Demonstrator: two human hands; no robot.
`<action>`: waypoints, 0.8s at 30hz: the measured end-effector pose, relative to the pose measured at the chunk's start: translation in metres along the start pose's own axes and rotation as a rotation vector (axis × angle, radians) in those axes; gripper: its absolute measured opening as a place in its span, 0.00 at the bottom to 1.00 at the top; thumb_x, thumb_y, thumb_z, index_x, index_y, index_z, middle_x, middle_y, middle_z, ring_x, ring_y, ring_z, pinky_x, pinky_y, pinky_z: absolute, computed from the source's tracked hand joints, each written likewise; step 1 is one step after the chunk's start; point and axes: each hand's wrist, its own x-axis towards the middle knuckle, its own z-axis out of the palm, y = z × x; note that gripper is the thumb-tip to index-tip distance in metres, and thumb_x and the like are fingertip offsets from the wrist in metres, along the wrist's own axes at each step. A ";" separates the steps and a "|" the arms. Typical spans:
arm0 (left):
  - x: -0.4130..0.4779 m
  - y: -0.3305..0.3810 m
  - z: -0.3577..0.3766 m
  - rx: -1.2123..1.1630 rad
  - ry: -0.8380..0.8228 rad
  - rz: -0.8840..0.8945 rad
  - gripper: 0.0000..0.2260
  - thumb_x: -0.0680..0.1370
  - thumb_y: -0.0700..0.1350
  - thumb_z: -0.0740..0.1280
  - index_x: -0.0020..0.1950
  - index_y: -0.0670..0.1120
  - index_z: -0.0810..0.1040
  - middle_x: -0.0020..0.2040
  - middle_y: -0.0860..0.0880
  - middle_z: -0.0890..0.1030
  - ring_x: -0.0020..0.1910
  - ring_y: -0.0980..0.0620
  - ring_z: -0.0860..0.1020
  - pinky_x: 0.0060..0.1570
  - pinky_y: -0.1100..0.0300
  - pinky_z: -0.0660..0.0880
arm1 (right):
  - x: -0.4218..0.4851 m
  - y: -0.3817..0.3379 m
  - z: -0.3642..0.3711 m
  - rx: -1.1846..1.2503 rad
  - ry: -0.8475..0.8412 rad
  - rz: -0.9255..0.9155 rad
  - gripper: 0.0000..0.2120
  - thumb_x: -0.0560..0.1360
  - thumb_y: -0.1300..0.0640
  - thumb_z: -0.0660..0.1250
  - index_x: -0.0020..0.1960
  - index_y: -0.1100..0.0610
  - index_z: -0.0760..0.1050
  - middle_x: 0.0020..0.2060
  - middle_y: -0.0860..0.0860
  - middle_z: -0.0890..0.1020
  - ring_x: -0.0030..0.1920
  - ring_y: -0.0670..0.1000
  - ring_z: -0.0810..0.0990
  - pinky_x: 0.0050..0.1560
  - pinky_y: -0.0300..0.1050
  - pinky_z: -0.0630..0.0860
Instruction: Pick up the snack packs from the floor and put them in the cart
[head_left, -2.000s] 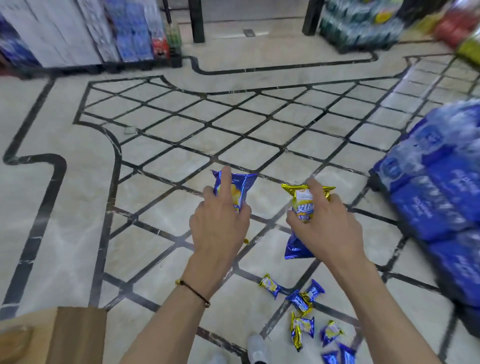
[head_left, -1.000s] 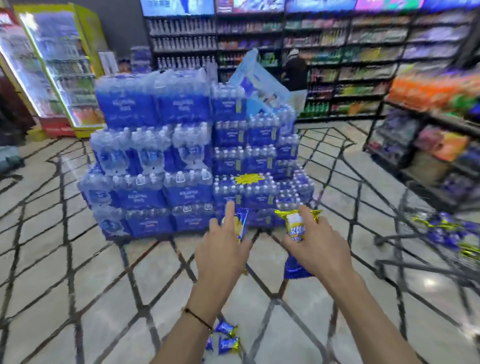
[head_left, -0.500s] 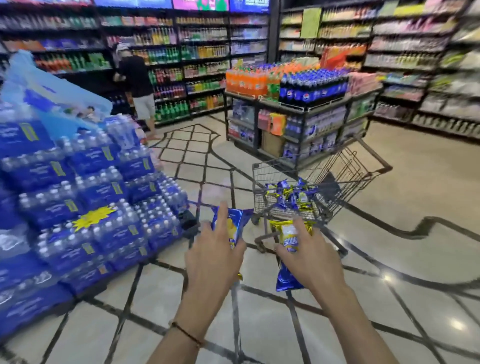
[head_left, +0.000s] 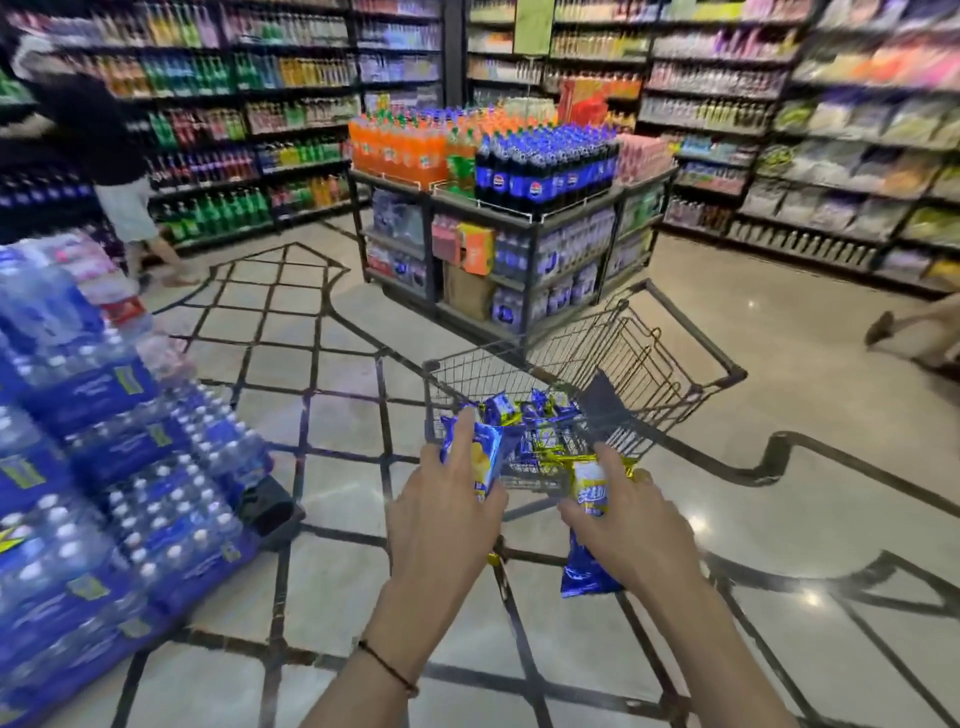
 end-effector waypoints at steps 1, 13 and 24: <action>0.024 0.001 0.007 0.007 -0.006 0.013 0.33 0.76 0.61 0.63 0.77 0.62 0.49 0.55 0.49 0.74 0.49 0.44 0.79 0.43 0.51 0.77 | 0.023 -0.001 -0.001 0.010 0.006 0.009 0.32 0.74 0.36 0.61 0.73 0.42 0.53 0.57 0.54 0.75 0.53 0.60 0.78 0.46 0.51 0.74; 0.225 0.057 0.150 -0.066 -0.014 0.017 0.35 0.77 0.59 0.65 0.79 0.62 0.50 0.55 0.49 0.73 0.49 0.45 0.78 0.41 0.51 0.75 | 0.259 0.066 0.029 0.024 0.010 0.148 0.31 0.74 0.35 0.61 0.73 0.44 0.55 0.58 0.55 0.76 0.54 0.61 0.78 0.48 0.52 0.75; 0.366 0.062 0.250 0.133 -0.017 -0.161 0.35 0.77 0.60 0.66 0.79 0.60 0.52 0.51 0.48 0.72 0.43 0.43 0.77 0.34 0.53 0.72 | 0.465 0.079 0.075 0.108 -0.256 -0.002 0.34 0.75 0.36 0.63 0.75 0.46 0.55 0.60 0.59 0.76 0.57 0.64 0.78 0.51 0.55 0.75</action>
